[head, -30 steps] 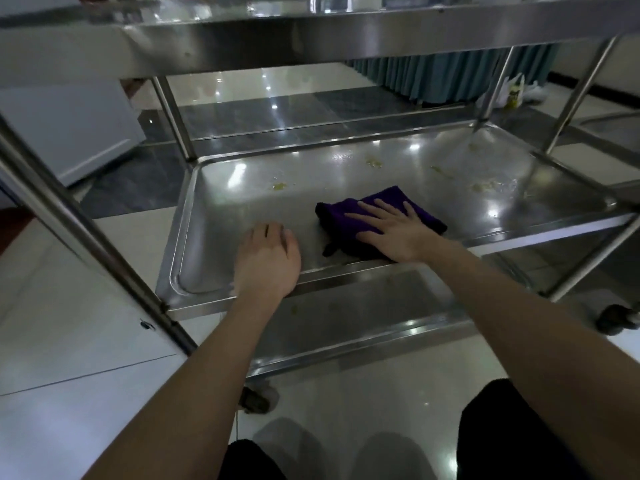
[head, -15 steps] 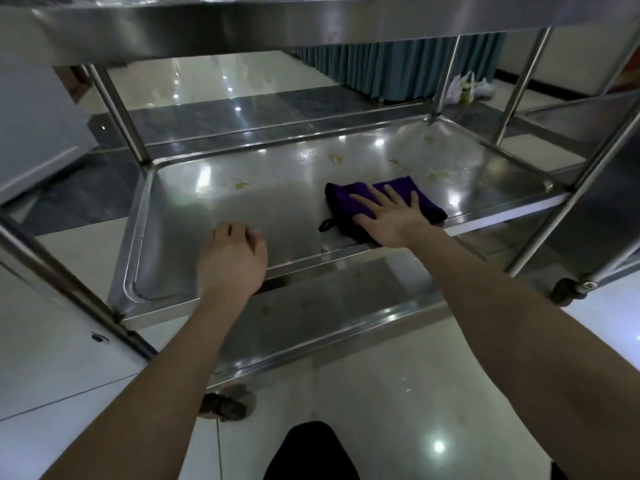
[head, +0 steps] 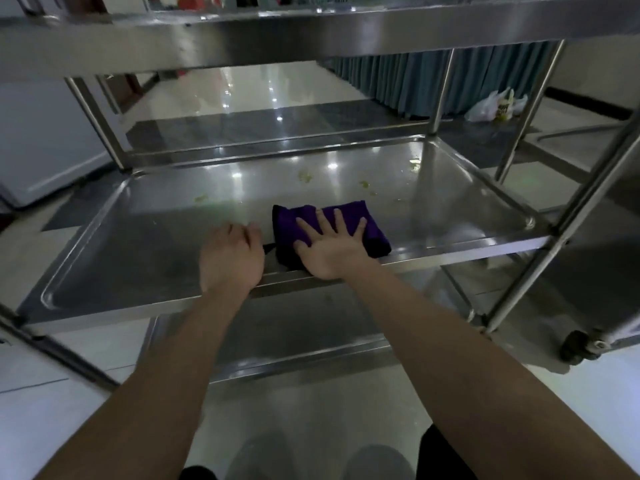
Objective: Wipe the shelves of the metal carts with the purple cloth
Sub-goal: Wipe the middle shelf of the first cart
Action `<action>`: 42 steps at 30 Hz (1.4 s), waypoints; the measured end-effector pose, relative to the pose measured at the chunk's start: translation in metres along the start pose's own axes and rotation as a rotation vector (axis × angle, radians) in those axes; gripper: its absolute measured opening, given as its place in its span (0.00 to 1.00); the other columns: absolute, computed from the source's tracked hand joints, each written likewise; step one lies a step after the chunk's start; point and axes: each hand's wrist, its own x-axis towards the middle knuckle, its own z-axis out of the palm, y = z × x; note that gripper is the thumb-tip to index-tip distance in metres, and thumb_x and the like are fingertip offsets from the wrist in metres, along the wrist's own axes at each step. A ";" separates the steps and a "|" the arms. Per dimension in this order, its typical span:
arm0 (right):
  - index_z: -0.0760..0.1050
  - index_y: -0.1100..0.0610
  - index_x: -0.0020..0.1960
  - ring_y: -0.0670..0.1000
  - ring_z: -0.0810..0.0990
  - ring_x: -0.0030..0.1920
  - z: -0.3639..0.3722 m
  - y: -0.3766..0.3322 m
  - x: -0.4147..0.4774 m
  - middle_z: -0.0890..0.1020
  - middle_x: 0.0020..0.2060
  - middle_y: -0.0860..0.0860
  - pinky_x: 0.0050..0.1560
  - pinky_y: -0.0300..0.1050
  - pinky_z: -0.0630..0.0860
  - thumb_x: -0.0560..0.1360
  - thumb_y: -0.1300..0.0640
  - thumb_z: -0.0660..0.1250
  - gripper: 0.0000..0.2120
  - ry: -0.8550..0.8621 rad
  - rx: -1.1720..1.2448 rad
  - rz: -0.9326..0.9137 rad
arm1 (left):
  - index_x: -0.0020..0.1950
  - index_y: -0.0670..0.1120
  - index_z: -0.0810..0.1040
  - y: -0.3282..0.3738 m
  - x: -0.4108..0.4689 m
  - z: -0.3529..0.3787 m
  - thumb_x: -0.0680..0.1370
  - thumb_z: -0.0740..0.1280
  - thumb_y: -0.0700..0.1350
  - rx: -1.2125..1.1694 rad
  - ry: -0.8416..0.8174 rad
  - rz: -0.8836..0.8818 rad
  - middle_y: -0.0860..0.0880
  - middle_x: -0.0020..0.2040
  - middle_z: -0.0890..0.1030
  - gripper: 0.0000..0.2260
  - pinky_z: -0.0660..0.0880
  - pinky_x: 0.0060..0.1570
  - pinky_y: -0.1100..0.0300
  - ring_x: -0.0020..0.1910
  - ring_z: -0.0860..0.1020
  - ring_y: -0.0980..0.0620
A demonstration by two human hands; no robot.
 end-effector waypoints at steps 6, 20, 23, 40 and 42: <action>0.45 0.30 0.85 0.49 0.39 0.87 -0.034 0.129 -0.019 0.44 0.87 0.38 0.82 0.67 0.32 0.81 0.29 0.43 0.33 0.004 0.013 -0.164 | 0.55 0.34 0.81 -0.009 0.005 0.010 0.87 0.55 0.40 0.022 0.007 -0.044 0.32 0.50 0.81 0.16 0.76 0.53 0.35 0.52 0.79 0.31; 0.40 0.38 0.88 0.70 0.34 0.84 -0.050 0.120 0.025 0.37 0.87 0.56 0.73 0.85 0.33 0.82 0.26 0.44 0.39 0.032 -0.026 0.191 | 0.58 0.42 0.85 0.002 0.003 0.012 0.86 0.54 0.54 -0.075 0.133 -0.084 0.40 0.57 0.81 0.24 0.76 0.59 0.42 0.57 0.77 0.35; 0.41 0.39 0.88 0.70 0.33 0.84 -0.037 0.046 0.030 0.38 0.87 0.56 0.73 0.84 0.31 0.83 0.27 0.44 0.38 -0.005 -0.045 0.030 | 0.60 0.42 0.85 0.003 0.000 0.009 0.85 0.54 0.53 -0.083 0.098 -0.099 0.40 0.58 0.82 0.23 0.76 0.61 0.42 0.58 0.77 0.35; 0.44 0.37 0.87 0.67 0.36 0.86 -0.066 0.206 0.046 0.41 0.88 0.52 0.74 0.84 0.33 0.82 0.27 0.44 0.37 0.053 0.021 0.378 | 0.56 0.42 0.85 0.004 0.010 0.019 0.84 0.55 0.52 0.001 0.105 -0.069 0.39 0.56 0.82 0.22 0.76 0.58 0.42 0.55 0.76 0.34; 0.45 0.39 0.88 0.69 0.36 0.85 -0.058 0.134 0.057 0.41 0.88 0.54 0.74 0.85 0.34 0.83 0.28 0.46 0.37 0.042 0.003 0.273 | 0.55 0.40 0.85 0.005 0.012 0.020 0.84 0.56 0.51 0.007 0.109 -0.074 0.37 0.56 0.82 0.21 0.75 0.58 0.42 0.55 0.76 0.33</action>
